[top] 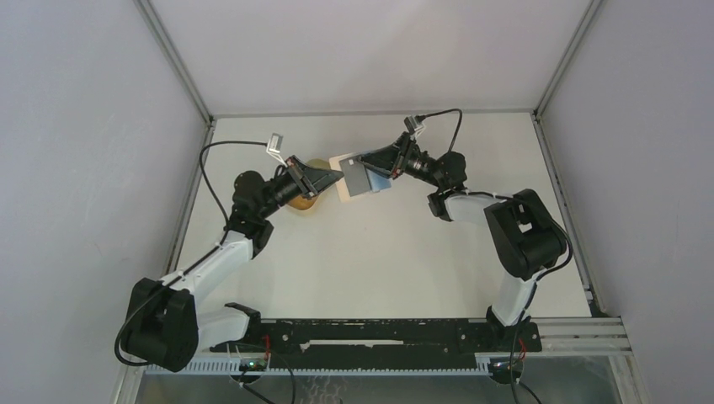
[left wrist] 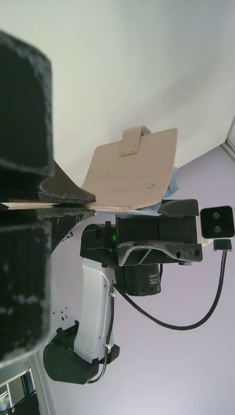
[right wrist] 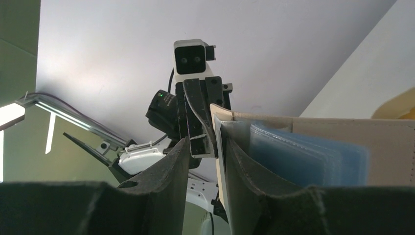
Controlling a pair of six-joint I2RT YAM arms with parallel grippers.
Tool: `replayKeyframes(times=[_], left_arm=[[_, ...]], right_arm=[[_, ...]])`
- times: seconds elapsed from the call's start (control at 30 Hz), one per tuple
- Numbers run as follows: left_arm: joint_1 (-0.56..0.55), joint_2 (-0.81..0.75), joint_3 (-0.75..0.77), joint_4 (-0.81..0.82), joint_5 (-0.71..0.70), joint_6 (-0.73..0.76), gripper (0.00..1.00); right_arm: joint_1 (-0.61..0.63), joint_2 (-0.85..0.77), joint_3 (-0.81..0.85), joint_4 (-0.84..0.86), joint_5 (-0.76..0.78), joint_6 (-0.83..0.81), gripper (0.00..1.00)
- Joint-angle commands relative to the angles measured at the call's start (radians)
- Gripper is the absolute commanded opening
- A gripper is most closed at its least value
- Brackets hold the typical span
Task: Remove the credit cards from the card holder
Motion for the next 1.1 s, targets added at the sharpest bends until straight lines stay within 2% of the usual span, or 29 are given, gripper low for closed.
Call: replayKeyframes(times=[0.0,0.5,0.73,1.07], left_arm=[[0.007,-0.004,0.047,0.026,0.006,0.004,0.0],[0.015,-0.025,0.058,-0.015,-0.028,0.041,0.0],[0.02,-0.042,0.056,-0.061,-0.04,0.065,0.0],[0.032,-0.051,0.05,-0.109,-0.034,0.1,0.0]], right_arm=[[0.017,-0.074,0.001,-0.069,-0.05,-0.092,0.41],[0.091,-0.098,0.055,-0.377,-0.161,-0.313,0.4],[0.076,-0.094,0.071,-0.4,-0.192,-0.303,0.37],[-0.007,-0.185,0.025,-0.448,-0.221,-0.323,0.37]])
